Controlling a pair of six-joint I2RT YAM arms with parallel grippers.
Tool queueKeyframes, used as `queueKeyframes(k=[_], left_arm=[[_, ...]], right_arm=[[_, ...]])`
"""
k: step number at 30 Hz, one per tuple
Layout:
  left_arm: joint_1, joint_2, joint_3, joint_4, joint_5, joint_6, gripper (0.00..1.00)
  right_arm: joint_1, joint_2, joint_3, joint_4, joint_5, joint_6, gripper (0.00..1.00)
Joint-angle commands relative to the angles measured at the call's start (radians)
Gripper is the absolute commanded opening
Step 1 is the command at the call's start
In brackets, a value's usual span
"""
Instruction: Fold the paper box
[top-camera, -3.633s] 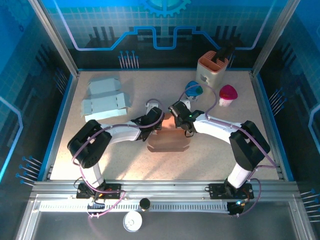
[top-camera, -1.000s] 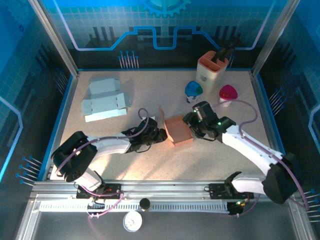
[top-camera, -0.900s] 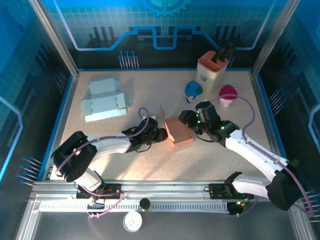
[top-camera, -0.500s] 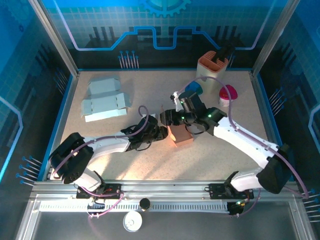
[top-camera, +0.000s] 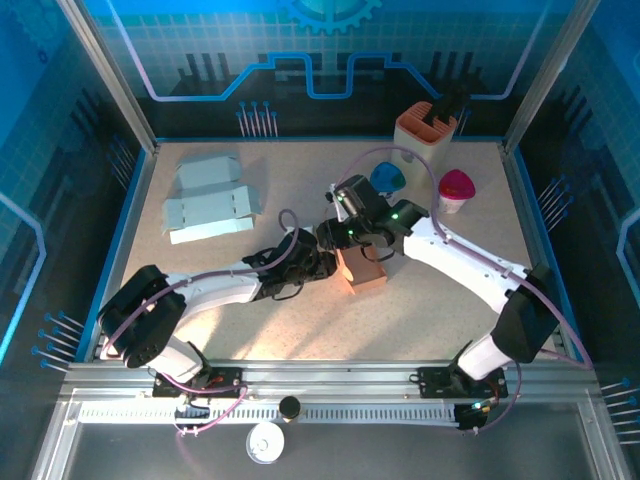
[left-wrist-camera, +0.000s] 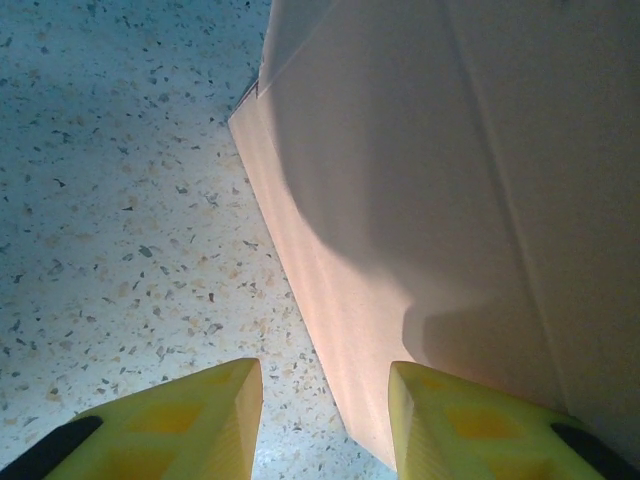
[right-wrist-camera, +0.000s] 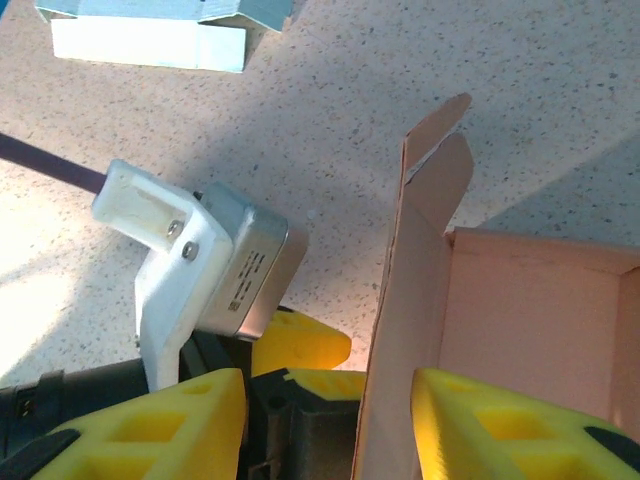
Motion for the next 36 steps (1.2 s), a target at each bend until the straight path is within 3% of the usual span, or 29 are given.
queueKeyframes(k=[1,12,18,24,31,36], left_arm=[[-0.009,-0.021,0.027,-0.024,-0.02,0.024,0.39],[-0.013,-0.027,0.028,-0.03,-0.023,0.03,0.39],[-0.013,-0.035,0.029,-0.039,-0.029,0.035,0.4],[-0.019,-0.073,0.014,-0.061,-0.052,0.035,0.47],[-0.025,-0.165,-0.018,-0.115,-0.076,0.042,0.51],[-0.025,-0.27,-0.058,-0.175,-0.102,0.047,0.53]], right_arm=[[0.018,0.038,0.042,-0.056,0.04,-0.009,0.46],[0.025,0.08,0.062,-0.031,0.06,0.024,0.33],[0.026,0.07,0.053,-0.011,0.083,0.063,0.15],[0.024,0.008,-0.006,0.053,0.13,0.143,0.0],[0.024,-0.068,-0.056,0.099,0.228,0.311,0.0],[0.022,-0.112,-0.064,0.031,0.367,0.561,0.0]])
